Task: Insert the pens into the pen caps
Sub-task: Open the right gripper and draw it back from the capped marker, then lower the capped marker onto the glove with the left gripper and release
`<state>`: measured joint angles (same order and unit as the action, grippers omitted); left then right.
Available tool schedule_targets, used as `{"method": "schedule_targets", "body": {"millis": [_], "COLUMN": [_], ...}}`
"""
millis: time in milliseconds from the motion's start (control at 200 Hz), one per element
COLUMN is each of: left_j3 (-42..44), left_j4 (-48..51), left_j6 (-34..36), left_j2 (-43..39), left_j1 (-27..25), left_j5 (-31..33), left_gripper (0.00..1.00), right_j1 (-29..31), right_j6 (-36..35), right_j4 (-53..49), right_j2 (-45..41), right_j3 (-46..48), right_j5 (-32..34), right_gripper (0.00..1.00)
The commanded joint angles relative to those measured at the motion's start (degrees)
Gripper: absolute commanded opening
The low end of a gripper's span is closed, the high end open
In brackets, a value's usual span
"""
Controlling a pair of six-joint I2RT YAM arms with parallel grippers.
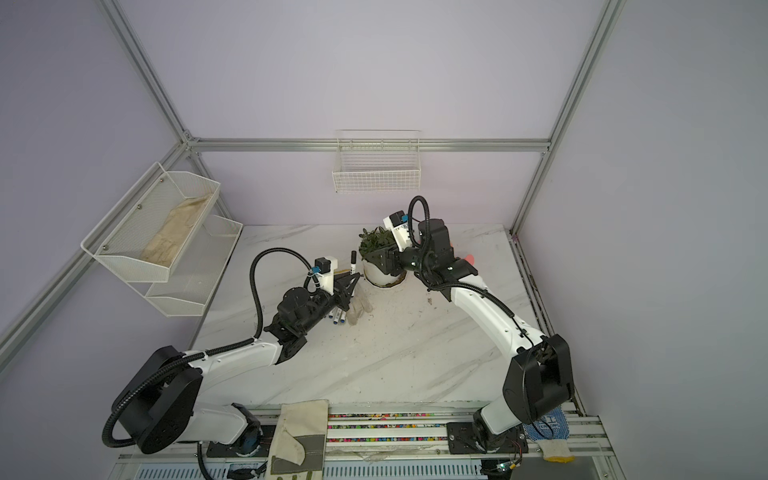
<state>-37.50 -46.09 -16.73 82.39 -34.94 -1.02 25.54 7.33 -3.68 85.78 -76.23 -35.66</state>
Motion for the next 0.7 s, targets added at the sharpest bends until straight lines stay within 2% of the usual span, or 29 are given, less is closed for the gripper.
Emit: {"method": "schedule_targets", "body": {"millis": [0, 25, 90, 170, 185, 230, 270, 305, 380, 420, 465, 540, 695], "left_j3": [3.0, 3.2, 3.7, 3.7, 3.6, 3.0, 2.1, 1.1, -0.5, -1.1, -1.5, -2.3, -6.2], "left_j4": [-5.6, -5.6, -4.7, -1.0, -0.2, 3.4, 6.9, 9.8, 13.7, 14.4, 14.7, 15.1, 20.6], "left_j6": [-3.4, -3.6, -4.5, -4.5, -4.5, -4.5, -4.5, -4.4, -3.7, -3.8, -3.9, -3.4, -3.7], "left_j2": [3.1, 3.4, 3.7, 4.0, 4.0, 4.1, 4.3, 4.6, 5.8, 6.6, 7.6, 9.3, 12.7], "left_j1": [-0.6, -0.7, -0.7, -0.8, -0.8, -0.7, -0.8, -0.8, -0.8, -0.7, -0.6, -0.7, -0.4], "left_j5": [3.9, 4.1, 5.0, 5.0, 5.0, 5.1, 5.1, 5.1, 4.6, 4.8, 4.2, 3.2, 4.5], "left_gripper": [0.00, 0.00, 0.00, 0.00, 0.00, 0.00, 0.00, 0.00, 0.00, 0.00, 0.00, 0.00, 0.00], "right_j1": [-0.1, -0.1, -0.1, -0.2, -0.2, -0.1, -0.2, -0.3, -0.2, -0.2, -0.2, -0.3, -0.3], "right_j6": [2.4, 2.4, 3.3, 9.4, 10.4, 12.0, 12.7, 12.7, 12.6, 13.6, 13.9, 13.4, 11.0], "right_j4": [6.6, 6.6, 6.7, 7.6, 7.8, 10.1, 11.6, 13.9, 17.3, 17.8, 18.5, 15.9, 8.3], "right_j2": [-5.1, -5.8, -7.6, -11.0, -11.7, -13.8, -15.4, -16.5, -17.3, -17.4, -17.3, -15.3, -10.6], "right_j3": [-0.5, -0.4, 0.9, 4.2, 4.8, 7.9, 10.3, 12.2, 15.3, 16.3, 17.1, 15.4, 10.2], "right_j5": [6.9, 9.5, 18.0, 30.0, 31.6, 35.1, 37.5, 36.4, 36.7, 37.1, 36.9, 33.4, 28.5], "right_gripper": [0.63, 0.64, 0.74, 0.88, 0.88, 0.78, 0.77, 0.72, 0.41, 0.34, 0.35, 0.55, 0.58]}}
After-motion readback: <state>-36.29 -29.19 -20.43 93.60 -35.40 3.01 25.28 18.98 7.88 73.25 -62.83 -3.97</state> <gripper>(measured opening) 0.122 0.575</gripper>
